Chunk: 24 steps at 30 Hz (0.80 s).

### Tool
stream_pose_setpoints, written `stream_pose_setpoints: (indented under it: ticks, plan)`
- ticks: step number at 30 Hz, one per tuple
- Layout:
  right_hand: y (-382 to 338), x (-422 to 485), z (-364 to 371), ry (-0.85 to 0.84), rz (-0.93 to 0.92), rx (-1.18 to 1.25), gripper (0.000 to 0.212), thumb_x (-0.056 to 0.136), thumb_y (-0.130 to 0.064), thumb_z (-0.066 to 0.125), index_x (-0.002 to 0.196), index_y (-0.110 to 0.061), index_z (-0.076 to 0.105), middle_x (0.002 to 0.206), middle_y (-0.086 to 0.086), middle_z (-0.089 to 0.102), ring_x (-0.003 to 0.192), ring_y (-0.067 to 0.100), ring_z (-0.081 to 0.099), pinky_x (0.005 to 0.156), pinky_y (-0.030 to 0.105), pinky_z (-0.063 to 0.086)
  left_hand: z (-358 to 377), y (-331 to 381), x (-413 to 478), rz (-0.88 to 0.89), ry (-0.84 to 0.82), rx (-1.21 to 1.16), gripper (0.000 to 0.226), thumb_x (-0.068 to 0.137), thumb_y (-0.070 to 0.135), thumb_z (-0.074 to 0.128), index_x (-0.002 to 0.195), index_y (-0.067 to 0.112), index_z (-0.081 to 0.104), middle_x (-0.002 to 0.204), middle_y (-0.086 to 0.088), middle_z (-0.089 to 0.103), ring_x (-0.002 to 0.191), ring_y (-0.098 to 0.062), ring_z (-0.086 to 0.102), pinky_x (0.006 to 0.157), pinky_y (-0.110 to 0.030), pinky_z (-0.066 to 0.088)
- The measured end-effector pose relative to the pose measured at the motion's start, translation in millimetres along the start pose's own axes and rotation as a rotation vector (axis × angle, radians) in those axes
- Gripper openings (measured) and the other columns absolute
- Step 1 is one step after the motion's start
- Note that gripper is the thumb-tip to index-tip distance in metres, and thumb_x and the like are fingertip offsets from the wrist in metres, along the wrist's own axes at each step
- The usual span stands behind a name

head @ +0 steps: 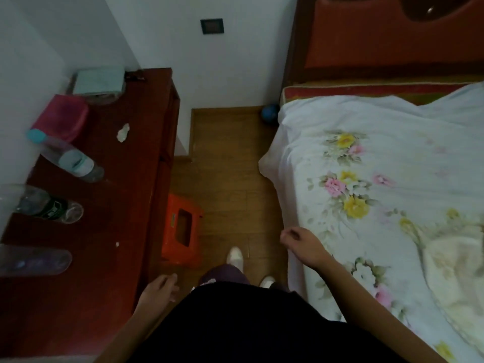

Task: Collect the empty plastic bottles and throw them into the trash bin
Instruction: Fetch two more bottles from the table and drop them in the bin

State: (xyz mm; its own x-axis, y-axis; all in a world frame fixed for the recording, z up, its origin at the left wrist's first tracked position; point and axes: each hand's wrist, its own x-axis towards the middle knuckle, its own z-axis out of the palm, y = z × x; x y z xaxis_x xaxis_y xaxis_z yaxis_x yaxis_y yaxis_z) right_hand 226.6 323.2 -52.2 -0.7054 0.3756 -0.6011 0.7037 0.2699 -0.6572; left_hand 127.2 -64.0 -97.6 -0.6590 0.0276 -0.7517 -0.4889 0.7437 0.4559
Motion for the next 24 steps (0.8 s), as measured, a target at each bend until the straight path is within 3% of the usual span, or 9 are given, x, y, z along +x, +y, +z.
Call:
stream_pose_setpoints:
  ticks: [5,9,16,20,24]
  plan:
    - [-35.2,79.6,-25.7,-0.031,0.003,-0.076,0.028,0.095,-0.034,0.062,0.111,-0.013,0.071,0.104,0.001,0.07,0.097,0.017,0.065,0.082,0.028,0.046,-4.0,50.9,53.4,-0.035,0.017,-0.034,0.025,0.101,0.036,0.054,0.092,0.019,0.071,0.089,-0.002,0.078,0.073,-0.027,0.074,0.072,-0.037,0.05]
    - [-41.3,121.2,-43.7,0.007,0.095,-0.078,0.027,0.094,-0.028,0.063,0.112,-0.009,0.071,0.1,0.009,0.073,0.094,0.025,0.069,0.089,0.038,0.054,-15.8,109.1,104.7,0.006,0.026,-0.057,0.023,0.101,0.038,0.055,0.091,0.025,0.07,0.087,-0.002,0.077,0.072,-0.025,0.073,0.067,-0.034,0.051]
    - [-49.9,183.7,-100.1,0.061,0.219,-0.083,0.022,0.093,-0.024,0.064,0.109,-0.009,0.07,0.098,0.009,0.075,0.092,0.025,0.07,0.085,0.041,0.055,-36.3,233.6,193.7,0.134,-0.021,-0.074,0.027,0.1,0.041,0.054,0.091,0.022,0.071,0.087,-0.003,0.077,0.07,-0.021,0.072,0.062,-0.034,0.046]
    - [-69.6,225.4,-121.8,0.022,0.228,-0.134,0.021,0.094,-0.022,0.063,0.106,-0.007,0.071,0.094,0.01,0.075,0.088,0.025,0.071,0.083,0.041,0.055,-57.3,278.4,215.7,0.192,0.016,-0.095,0.029,0.095,0.051,0.054,0.09,0.028,0.071,0.085,0.006,0.078,0.069,-0.015,0.074,0.064,-0.034,0.048]
    - [-110.6,288.0,-137.0,-0.037,0.161,-0.201,0.017,0.093,-0.021,0.064,0.102,-0.009,0.071,0.09,0.009,0.075,0.086,0.026,0.071,0.081,0.042,0.055,-74.5,300.9,229.5,0.168,0.08,-0.14,0.026,0.1,0.045,0.053,0.09,0.029,0.071,0.085,0.006,0.078,0.065,-0.008,0.073,0.067,-0.034,0.049]
